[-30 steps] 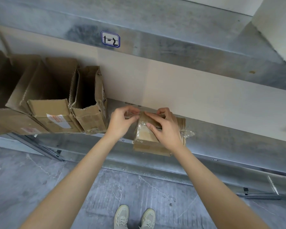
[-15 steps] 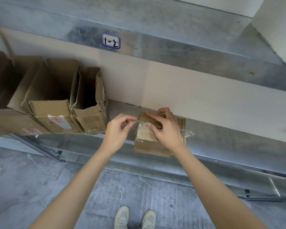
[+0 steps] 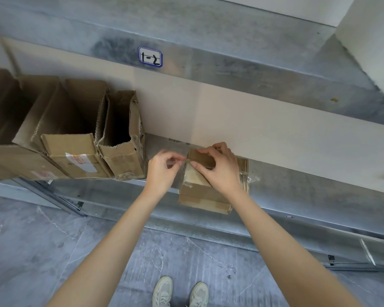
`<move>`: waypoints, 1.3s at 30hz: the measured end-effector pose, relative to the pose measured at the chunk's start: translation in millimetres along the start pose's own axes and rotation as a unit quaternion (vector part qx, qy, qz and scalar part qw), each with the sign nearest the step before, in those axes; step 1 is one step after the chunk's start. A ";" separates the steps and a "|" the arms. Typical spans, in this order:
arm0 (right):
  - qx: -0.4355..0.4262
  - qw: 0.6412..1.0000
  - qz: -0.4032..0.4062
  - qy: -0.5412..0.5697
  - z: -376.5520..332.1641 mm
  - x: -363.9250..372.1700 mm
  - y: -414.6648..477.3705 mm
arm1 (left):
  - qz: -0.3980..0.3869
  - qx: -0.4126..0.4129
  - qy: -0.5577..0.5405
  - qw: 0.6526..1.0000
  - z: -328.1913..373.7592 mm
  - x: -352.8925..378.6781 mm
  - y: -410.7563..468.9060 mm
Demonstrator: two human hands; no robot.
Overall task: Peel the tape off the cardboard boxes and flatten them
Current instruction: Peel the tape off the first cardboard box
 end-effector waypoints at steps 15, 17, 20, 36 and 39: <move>0.028 0.998 -0.042 0.030 4.0 5.3 9.7 | -0.005 0.046 0.051 0.998 8.8 11.0 -3.7; 0.030 0.998 -0.047 0.030 4.5 6.1 9.9 | -0.001 0.041 0.045 0.998 8.4 10.7 -6.4; 0.031 0.998 -0.051 0.027 4.8 6.4 10.6 | 0.004 0.038 0.033 0.999 4.6 9.8 -13.2; 0.026 0.998 -0.049 0.024 3.3 6.4 11.1 | 0.014 0.000 0.023 1.000 4.8 5.2 -13.0; 0.022 0.998 -0.046 0.024 2.7 5.8 10.8 | 0.020 -0.013 0.023 0.999 -0.5 4.8 -7.9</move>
Point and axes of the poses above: each hand's wrist, its own y-axis towards the middle knuckle, its own x-axis out of the palm, z = x × y, the point moved 7 cm from there along y, towards the middle knuckle, and after that the axes turned 12 degrees about -y, right-handed, at the moved point
